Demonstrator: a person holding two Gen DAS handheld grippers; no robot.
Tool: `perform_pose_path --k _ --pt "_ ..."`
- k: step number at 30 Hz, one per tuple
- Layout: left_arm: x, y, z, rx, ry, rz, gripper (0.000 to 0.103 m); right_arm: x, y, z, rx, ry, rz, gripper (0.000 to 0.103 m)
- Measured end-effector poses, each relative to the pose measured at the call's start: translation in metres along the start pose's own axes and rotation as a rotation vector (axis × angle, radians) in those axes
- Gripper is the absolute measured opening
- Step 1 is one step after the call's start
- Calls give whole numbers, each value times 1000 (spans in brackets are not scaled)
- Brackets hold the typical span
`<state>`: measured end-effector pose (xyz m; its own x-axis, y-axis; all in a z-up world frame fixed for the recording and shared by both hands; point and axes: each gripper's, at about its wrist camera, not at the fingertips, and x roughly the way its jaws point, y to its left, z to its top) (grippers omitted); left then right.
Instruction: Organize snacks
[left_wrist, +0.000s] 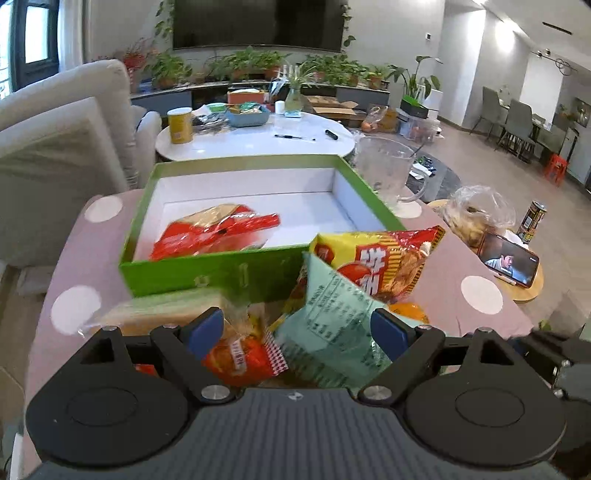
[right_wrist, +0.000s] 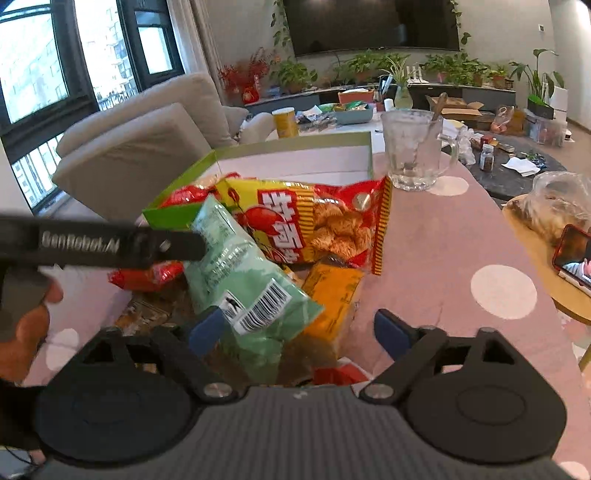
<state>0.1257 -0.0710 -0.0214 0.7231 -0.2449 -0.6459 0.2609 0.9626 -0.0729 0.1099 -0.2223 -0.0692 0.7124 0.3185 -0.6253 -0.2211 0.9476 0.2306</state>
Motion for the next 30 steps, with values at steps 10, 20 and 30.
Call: perform_pose_path --k 10,20,30 --pt "17 -6 21 15 -7 -73 67 -6 -18 3 68 -57 99 67" --pt "38 -28 29 85 34 -59 65 -8 -23 8 128 -50 86 67" --pt "32 -30 24 108 77 -78 58 -1 -16 8 137 2 127 67"
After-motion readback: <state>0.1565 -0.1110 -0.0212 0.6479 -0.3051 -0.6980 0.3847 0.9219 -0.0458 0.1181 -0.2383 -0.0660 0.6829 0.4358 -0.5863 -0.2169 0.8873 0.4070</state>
